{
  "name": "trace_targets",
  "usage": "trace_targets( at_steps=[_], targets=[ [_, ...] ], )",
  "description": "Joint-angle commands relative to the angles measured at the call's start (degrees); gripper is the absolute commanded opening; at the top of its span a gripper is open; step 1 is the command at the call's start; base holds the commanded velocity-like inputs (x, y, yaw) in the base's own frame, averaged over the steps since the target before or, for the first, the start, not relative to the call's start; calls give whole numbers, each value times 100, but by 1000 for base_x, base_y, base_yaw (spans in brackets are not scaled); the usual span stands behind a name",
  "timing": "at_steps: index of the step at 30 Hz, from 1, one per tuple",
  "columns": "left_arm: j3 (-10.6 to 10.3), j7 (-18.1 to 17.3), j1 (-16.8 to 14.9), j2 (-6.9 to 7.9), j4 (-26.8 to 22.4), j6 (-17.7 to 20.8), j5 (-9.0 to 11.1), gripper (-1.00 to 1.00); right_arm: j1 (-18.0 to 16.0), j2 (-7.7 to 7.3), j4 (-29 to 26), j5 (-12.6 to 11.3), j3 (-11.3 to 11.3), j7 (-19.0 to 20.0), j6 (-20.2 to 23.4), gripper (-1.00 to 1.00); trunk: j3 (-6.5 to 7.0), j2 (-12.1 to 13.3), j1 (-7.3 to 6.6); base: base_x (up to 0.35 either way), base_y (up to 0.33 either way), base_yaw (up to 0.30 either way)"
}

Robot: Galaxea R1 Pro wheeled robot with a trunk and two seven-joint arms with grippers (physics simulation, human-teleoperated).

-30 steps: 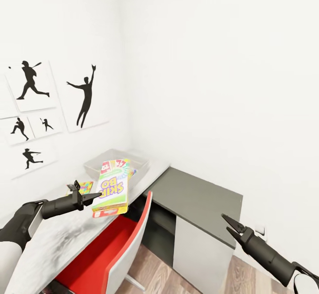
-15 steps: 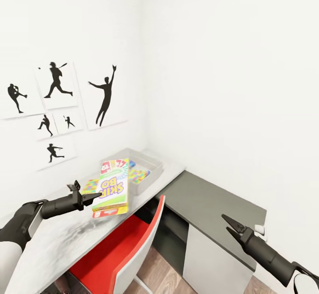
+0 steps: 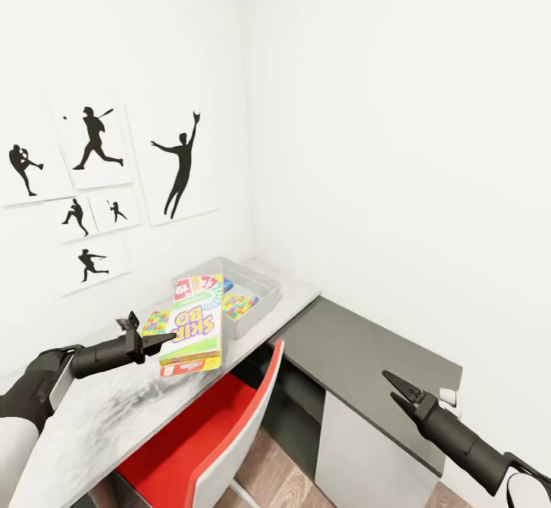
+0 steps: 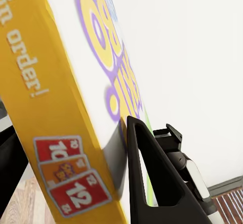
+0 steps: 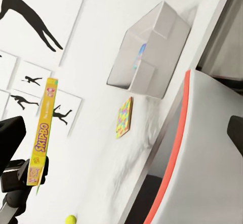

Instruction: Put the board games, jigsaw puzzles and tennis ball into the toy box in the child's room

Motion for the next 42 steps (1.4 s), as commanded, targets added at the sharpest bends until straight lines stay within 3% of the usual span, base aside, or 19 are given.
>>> trace_targets(
  at_steps=[1,7,21,42],
  targets=[
    [1,-15,-1,0,1,55,2,-100,-4,4,1,9,-11,24,33,100,-2,-4,3,45,-28,0],
    [1,-15,-1,3,3,54,2,-100,-4,5,-2,9,-11,24,27,100,-2,-4,3,12,-8,64],
    [1,-15,-1,-3,4,54,2,-100,-4,6,1,9,-11,25,27,100,-2,-4,3,60,-38,257],
    [0,-15,-1,0,2,54,2,-100,-4,6,1,9,-11,23,25,100,-2,-4,3,80,-3,9]
  ],
)
